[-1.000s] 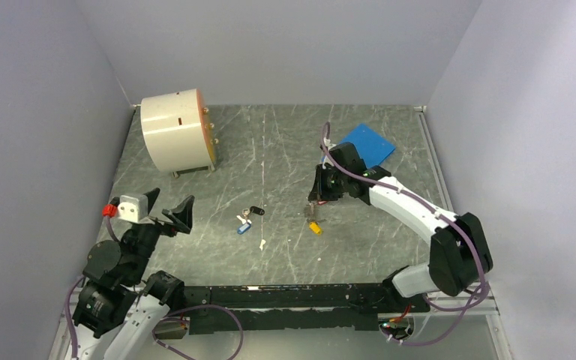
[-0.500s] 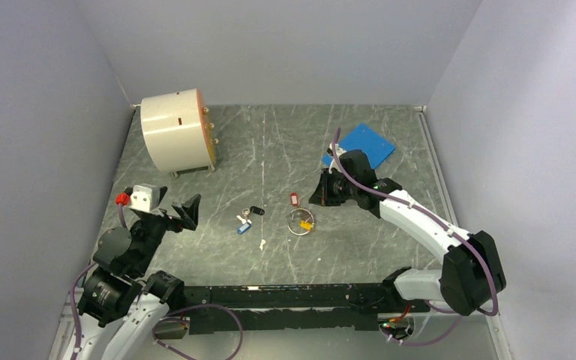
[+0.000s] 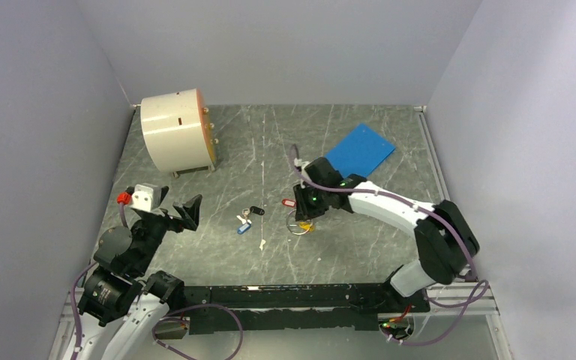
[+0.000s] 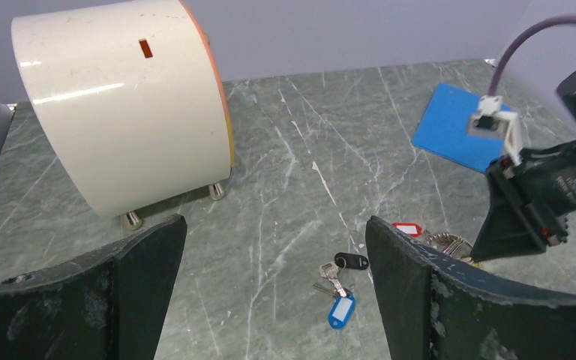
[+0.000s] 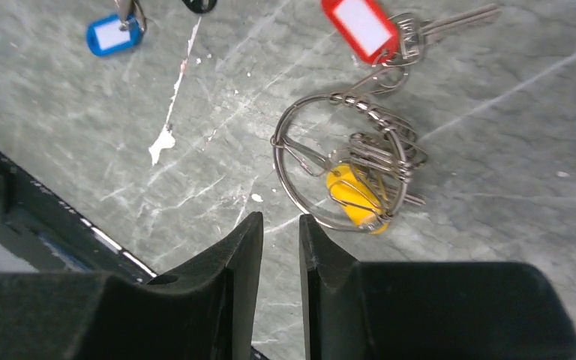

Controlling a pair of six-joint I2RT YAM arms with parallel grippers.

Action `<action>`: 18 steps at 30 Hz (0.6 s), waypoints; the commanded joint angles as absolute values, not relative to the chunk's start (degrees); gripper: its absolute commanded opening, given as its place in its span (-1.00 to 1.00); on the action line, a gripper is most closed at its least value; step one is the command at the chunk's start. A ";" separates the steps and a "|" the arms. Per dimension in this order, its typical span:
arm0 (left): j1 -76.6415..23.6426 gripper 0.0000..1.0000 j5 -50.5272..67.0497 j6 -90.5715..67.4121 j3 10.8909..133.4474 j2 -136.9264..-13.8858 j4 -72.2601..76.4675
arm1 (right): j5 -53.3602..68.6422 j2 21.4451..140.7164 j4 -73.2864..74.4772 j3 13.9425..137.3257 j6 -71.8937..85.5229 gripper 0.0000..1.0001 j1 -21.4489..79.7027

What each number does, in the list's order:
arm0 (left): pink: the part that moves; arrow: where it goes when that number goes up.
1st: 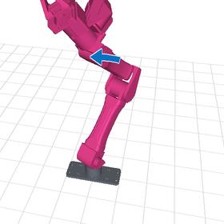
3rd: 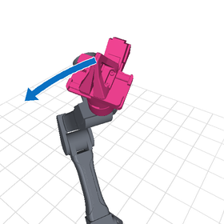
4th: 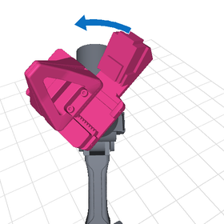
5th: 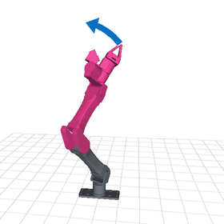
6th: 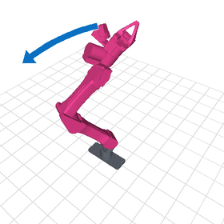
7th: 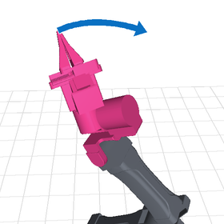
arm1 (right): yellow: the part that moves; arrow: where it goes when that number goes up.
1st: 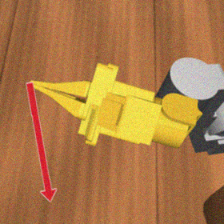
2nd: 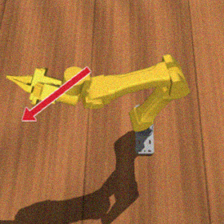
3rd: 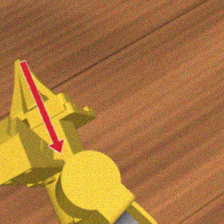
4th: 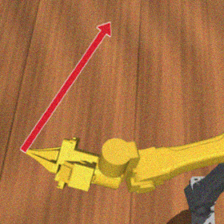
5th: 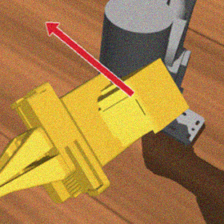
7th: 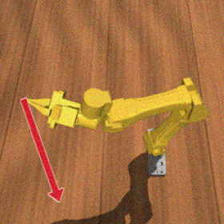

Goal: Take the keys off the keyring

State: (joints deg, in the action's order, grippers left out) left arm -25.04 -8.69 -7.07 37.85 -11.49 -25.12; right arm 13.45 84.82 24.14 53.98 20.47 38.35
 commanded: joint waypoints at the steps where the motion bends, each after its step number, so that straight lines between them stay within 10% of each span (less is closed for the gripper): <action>1: -24.78 0.89 -7.90 -5.89 39.70 -11.67 -24.50 | 7.07 88.84 25.63 58.99 18.90 -0.42 42.75; 18: -24.78 0.89 -7.48 -5.96 39.73 -10.72 -24.55 | -3.04 100.19 15.91 60.41 28.40 -0.25 46.64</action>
State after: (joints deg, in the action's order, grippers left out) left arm -25.04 -8.56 -6.87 37.85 -11.27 -25.12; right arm 1.39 100.16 21.34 60.47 24.36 46.50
